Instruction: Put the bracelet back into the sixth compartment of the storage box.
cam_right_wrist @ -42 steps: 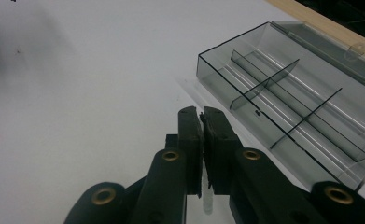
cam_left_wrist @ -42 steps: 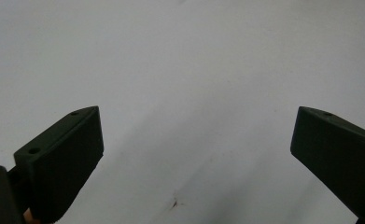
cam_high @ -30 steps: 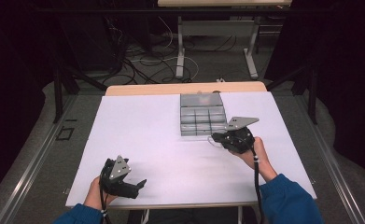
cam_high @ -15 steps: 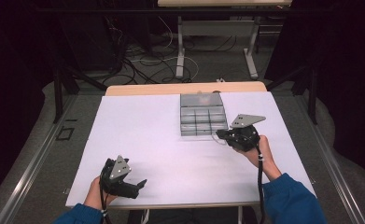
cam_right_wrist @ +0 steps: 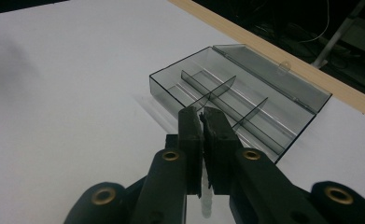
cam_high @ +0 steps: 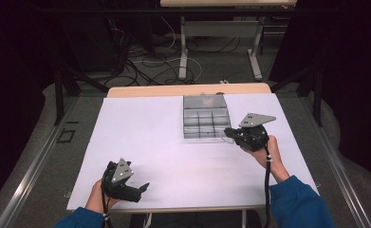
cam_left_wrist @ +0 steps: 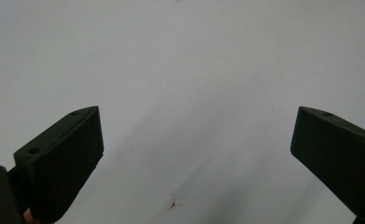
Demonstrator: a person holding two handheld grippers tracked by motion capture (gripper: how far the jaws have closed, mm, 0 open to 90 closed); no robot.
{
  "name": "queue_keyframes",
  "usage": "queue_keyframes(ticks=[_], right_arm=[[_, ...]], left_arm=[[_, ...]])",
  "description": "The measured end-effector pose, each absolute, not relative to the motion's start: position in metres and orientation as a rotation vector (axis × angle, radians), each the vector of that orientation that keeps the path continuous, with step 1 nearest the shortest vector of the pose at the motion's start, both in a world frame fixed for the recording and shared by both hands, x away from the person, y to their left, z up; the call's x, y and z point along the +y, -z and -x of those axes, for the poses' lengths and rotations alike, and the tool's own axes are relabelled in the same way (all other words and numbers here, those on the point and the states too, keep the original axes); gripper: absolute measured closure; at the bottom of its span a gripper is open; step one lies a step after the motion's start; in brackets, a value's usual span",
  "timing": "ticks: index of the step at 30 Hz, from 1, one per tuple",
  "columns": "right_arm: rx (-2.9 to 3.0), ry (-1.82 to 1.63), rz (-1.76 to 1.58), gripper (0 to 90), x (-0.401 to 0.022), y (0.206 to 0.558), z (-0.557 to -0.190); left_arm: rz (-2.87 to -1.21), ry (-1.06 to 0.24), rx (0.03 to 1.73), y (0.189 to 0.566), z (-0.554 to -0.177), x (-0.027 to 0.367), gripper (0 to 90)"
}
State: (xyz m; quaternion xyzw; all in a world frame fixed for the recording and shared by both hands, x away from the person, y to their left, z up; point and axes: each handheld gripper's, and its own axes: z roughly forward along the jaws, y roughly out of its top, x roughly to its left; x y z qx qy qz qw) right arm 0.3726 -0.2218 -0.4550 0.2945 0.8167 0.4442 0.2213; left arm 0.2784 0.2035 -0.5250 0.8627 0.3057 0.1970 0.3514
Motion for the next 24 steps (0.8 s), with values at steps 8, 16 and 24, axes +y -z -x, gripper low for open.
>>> queue_keyframes(ticks=[8, 16, 24], right_arm=[[2.227, -1.230, -0.837, 86.6, -0.227, 0.452, -0.376], [2.201, -1.236, -0.839, 86.6, -0.230, 0.450, -0.381], [2.179, -1.242, -0.854, 86.6, -0.229, 0.448, -0.387]], left_arm=[[-2.235, -0.501, 0.797, 0.525, -0.278, 0.203, 2.5], [-2.235, -0.501, 0.798, 0.525, -0.278, 0.203, 2.5], [-2.235, -0.501, 0.799, 0.525, -0.278, 0.203, 2.5]])
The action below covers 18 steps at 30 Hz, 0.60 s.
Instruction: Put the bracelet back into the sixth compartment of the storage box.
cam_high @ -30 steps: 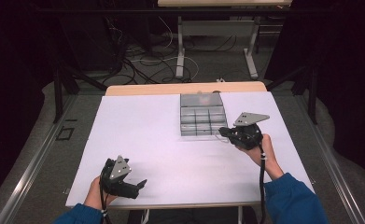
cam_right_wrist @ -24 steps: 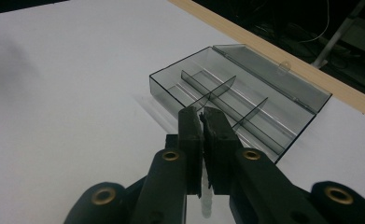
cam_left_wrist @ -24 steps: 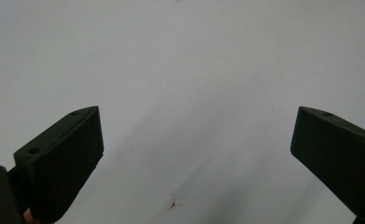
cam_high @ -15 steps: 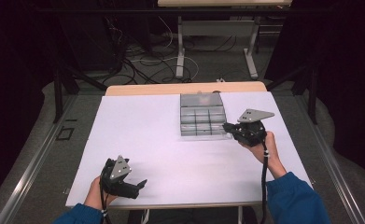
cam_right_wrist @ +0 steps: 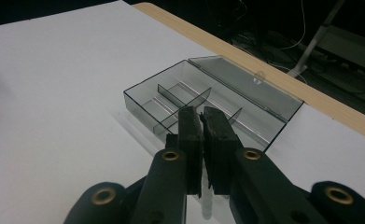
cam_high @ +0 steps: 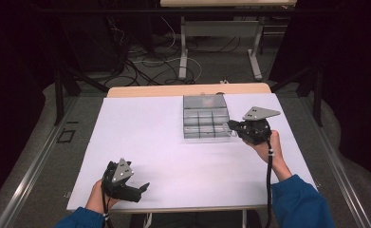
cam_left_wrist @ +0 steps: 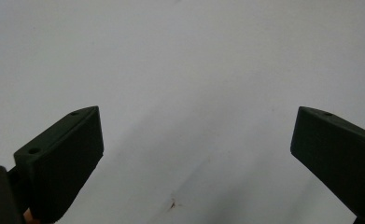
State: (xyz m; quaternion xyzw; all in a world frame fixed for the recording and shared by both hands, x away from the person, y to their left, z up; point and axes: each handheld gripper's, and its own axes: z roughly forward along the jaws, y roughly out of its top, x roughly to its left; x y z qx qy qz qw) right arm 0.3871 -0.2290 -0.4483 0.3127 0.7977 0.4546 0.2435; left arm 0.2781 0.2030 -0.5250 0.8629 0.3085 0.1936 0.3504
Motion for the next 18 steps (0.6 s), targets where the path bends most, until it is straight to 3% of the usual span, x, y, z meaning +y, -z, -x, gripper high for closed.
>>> queue_keyframes(ticks=[18], right_arm=[[2.141, -1.249, -0.879, 86.5, -0.225, 0.448, -0.403]], left_arm=[[-2.238, -0.494, 0.795, 0.525, -0.279, 0.203, 2.5]])
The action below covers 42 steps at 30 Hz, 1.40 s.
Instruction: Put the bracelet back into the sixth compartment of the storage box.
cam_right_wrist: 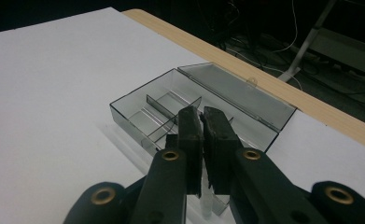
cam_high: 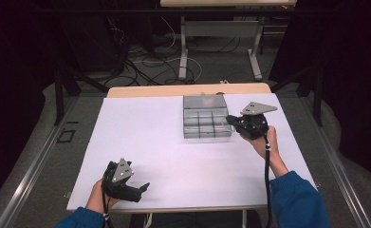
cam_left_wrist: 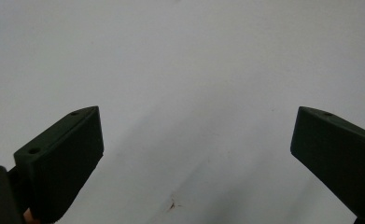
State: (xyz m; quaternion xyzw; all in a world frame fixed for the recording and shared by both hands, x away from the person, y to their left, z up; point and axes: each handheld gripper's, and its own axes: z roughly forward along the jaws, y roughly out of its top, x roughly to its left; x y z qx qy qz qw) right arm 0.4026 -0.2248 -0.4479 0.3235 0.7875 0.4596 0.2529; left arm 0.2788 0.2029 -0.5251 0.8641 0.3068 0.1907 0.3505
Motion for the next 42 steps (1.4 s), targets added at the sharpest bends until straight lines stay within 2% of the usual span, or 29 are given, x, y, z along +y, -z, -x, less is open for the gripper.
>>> queue_keyframes(ticks=[29, 42], right_arm=[[2.205, -1.138, -0.923, 86.4, -0.210, 0.436, -0.432], [2.235, -1.070, -0.948, 86.2, -0.202, 0.441, -0.446]], left_arm=[[-2.235, -0.487, 0.797, 0.525, -0.280, 0.203, 2.5], [-2.236, -0.485, 0.792, 0.526, -0.280, 0.203, 2.5]])
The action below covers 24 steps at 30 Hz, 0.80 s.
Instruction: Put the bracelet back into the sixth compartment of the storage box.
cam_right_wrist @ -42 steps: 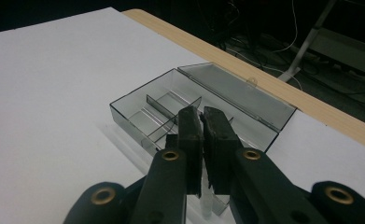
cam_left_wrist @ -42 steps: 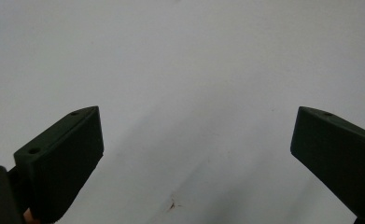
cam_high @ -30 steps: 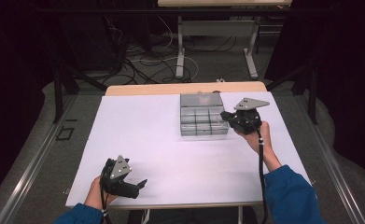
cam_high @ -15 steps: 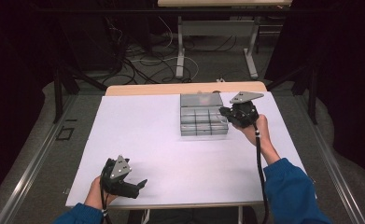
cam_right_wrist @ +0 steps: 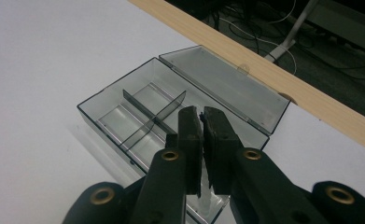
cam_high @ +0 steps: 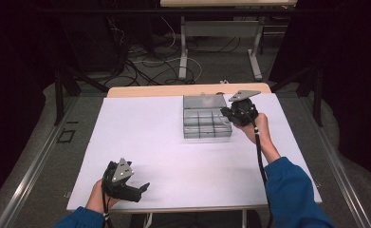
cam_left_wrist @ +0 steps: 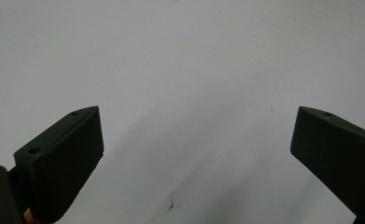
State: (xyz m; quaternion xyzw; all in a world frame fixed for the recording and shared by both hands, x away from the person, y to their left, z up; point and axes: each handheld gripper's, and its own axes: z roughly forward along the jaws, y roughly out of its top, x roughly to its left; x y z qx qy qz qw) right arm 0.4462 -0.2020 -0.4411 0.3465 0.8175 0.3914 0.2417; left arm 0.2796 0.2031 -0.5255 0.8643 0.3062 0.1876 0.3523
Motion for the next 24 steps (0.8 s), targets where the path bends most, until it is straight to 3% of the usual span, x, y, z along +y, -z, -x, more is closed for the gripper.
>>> queue_keyframes(ticks=[24], right_arm=[[2.297, -0.970, -0.943, 86.0, -0.189, 0.462, -0.461]], left_arm=[[-2.233, -0.498, 0.790, 0.526, -0.280, 0.202, 2.6]])
